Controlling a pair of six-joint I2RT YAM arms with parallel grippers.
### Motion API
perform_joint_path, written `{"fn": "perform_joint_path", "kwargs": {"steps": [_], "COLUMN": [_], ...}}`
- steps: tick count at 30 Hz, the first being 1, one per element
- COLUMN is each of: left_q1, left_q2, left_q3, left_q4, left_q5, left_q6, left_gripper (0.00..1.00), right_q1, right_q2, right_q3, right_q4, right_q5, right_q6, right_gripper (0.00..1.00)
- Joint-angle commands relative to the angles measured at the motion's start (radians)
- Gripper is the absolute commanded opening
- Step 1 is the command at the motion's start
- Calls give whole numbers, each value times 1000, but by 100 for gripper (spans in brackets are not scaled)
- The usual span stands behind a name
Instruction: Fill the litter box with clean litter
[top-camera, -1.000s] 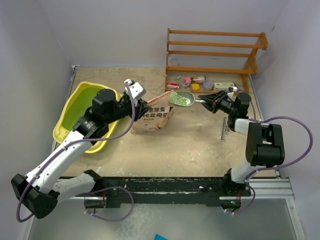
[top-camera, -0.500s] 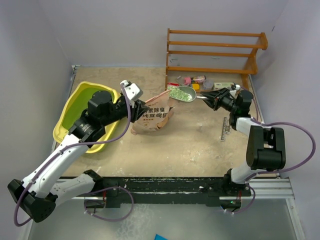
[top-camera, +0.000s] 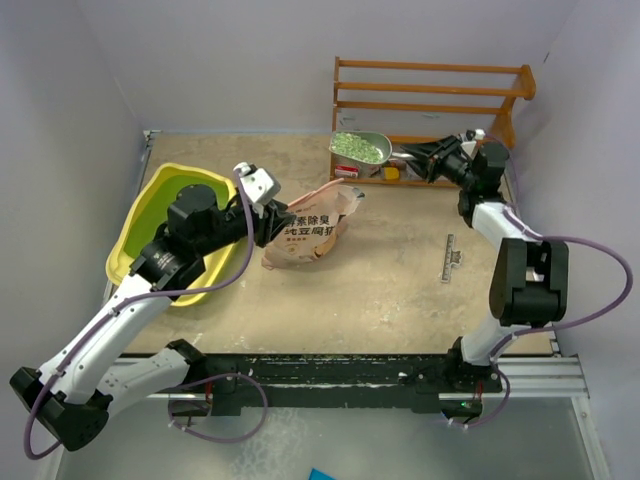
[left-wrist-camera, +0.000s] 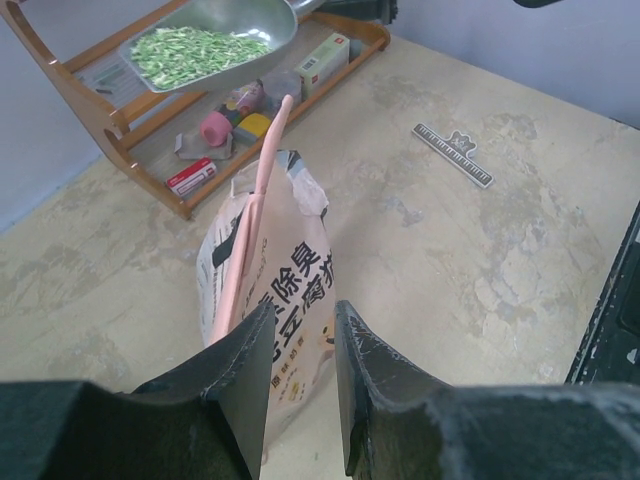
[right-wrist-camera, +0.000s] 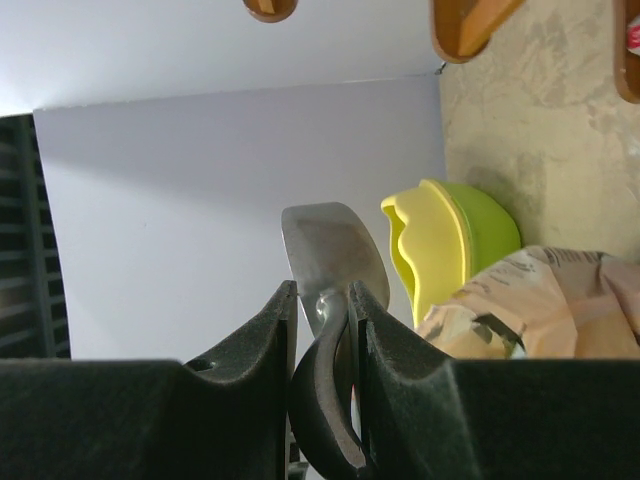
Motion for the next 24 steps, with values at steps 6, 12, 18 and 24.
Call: {"fn": "perform_joint_path", "kwargs": {"steps": [6, 12, 18, 24], "left_q1": [-7, -9, -8, -9], "left_q2": [-51, -82, -114, -137], "left_q3": [4, -5, -7, -7], "left_q4": [6, -23, -41, -47], "left_q5": [1, -6, -12, -1], "left_q6": [-27, -24, -26, -35], "left_gripper": [34, 34, 34, 34], "right_q1": [173, 277, 394, 500], "right_q2": [156, 276, 407, 532], "right_q3": [293, 465, 682, 941], "right_q4": [-31, -81, -184, -313], "right_q5": [59, 84, 103, 113], "right_q6": [-20, -40, -83, -163], "right_gripper": [0, 0, 0, 0]}}
